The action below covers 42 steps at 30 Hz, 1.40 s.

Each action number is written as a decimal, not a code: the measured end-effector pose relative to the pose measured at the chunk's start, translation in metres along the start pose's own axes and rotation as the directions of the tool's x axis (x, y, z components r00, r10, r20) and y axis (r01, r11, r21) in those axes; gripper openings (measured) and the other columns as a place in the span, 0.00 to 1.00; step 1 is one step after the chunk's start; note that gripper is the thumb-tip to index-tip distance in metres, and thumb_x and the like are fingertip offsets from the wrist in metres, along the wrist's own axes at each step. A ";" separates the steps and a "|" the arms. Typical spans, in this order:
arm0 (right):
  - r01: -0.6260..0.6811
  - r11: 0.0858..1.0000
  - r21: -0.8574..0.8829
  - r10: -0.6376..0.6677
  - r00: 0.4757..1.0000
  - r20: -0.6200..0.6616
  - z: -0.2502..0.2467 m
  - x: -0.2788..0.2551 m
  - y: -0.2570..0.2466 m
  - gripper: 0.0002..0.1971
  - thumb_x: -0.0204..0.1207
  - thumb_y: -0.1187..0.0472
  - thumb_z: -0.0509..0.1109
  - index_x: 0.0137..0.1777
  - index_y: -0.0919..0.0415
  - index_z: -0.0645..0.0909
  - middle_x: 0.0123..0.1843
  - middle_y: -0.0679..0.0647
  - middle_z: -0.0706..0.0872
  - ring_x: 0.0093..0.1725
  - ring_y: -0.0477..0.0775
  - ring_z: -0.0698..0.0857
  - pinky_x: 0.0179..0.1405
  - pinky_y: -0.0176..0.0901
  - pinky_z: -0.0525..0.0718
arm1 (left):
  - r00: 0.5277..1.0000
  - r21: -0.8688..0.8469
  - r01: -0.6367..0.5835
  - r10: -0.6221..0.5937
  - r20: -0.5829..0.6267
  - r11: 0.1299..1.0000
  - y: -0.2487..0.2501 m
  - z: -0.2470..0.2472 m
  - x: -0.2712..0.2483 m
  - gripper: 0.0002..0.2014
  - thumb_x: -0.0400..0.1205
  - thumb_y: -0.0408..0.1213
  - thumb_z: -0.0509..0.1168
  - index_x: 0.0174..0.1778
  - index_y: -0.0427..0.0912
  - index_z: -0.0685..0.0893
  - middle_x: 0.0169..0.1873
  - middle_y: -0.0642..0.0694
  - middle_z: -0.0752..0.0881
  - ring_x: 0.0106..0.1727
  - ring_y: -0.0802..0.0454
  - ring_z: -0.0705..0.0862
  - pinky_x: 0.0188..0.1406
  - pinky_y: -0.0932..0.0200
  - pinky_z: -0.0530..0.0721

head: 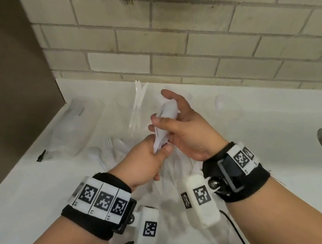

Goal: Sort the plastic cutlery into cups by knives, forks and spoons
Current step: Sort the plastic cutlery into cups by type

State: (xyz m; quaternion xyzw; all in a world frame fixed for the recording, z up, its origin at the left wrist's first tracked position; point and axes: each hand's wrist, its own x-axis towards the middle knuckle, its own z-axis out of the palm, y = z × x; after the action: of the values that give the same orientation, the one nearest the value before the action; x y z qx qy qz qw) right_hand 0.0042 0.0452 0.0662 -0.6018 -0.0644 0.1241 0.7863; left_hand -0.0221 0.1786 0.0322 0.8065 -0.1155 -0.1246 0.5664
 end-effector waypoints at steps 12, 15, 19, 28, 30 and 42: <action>0.113 0.978 0.176 -0.089 0.986 -0.138 -0.017 -0.021 0.003 0.05 0.76 0.67 0.68 0.43 0.59 0.75 0.46 0.62 0.85 0.50 0.65 0.87 0.44 0.52 0.86 | 0.986 -0.141 -0.051 0.073 0.152 0.989 0.007 0.017 -0.004 0.10 0.87 0.39 0.57 0.60 0.40 0.77 0.27 0.49 0.74 0.27 0.57 0.75 0.29 0.59 0.79; 0.214 0.975 0.052 -0.201 0.960 -0.193 -0.014 -0.024 0.009 0.14 0.72 0.62 0.73 0.57 0.51 0.78 0.54 0.64 0.84 0.45 0.64 0.86 0.46 0.57 0.87 | 0.978 -0.135 -0.012 0.040 0.205 0.991 0.010 0.020 -0.005 0.05 0.87 0.37 0.56 0.52 0.43 0.77 0.28 0.48 0.75 0.27 0.57 0.77 0.29 0.58 0.80; 0.296 0.951 -0.084 -0.305 0.942 -0.139 -0.012 -0.029 0.010 0.17 0.67 0.57 0.77 0.57 0.51 0.83 0.54 0.58 0.84 0.49 0.61 0.84 0.49 0.62 0.87 | 0.966 -0.083 0.001 0.020 0.259 0.997 0.014 0.020 -0.006 0.06 0.86 0.35 0.59 0.42 0.43 0.75 0.24 0.51 0.73 0.24 0.56 0.71 0.23 0.60 0.74; 0.271 0.853 -0.445 -0.388 0.901 -0.194 -0.016 -0.030 0.017 0.14 0.74 0.67 0.72 0.54 0.47 0.81 0.47 0.53 0.86 0.44 0.57 0.87 0.50 0.57 0.88 | 1.000 -0.040 -0.023 0.022 -0.012 0.999 0.010 0.021 0.008 0.25 0.74 0.37 0.75 0.64 0.44 0.73 0.51 0.52 0.84 0.36 0.65 0.82 0.28 0.72 0.76; 0.213 0.818 -0.535 -0.361 0.913 -0.189 -0.015 -0.028 0.023 0.09 0.73 0.64 0.74 0.47 0.49 0.81 0.44 0.50 0.86 0.45 0.56 0.88 0.50 0.59 0.87 | 0.998 -0.025 -0.050 0.050 -0.027 0.998 0.010 0.025 0.009 0.24 0.74 0.35 0.75 0.63 0.44 0.72 0.48 0.54 0.82 0.40 0.65 0.80 0.30 0.75 0.74; 0.323 0.563 -0.760 -0.766 0.549 -0.334 -0.090 0.005 -0.085 0.13 0.70 0.62 0.72 0.39 0.40 0.75 0.43 0.57 0.85 0.39 0.57 0.87 0.42 0.52 0.87 | 0.991 -0.117 0.002 -0.018 -0.135 0.993 -0.008 -0.026 -0.010 0.20 0.77 0.47 0.69 0.65 0.57 0.78 0.63 0.57 0.80 0.60 0.52 0.85 0.65 0.44 0.82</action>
State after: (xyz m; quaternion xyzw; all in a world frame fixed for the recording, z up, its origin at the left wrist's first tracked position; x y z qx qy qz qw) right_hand 0.0412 -0.0582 0.1235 -0.7695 -0.0279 -0.3854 0.5085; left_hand -0.0224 0.2077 0.0339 0.7792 -0.0652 -0.0789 0.6183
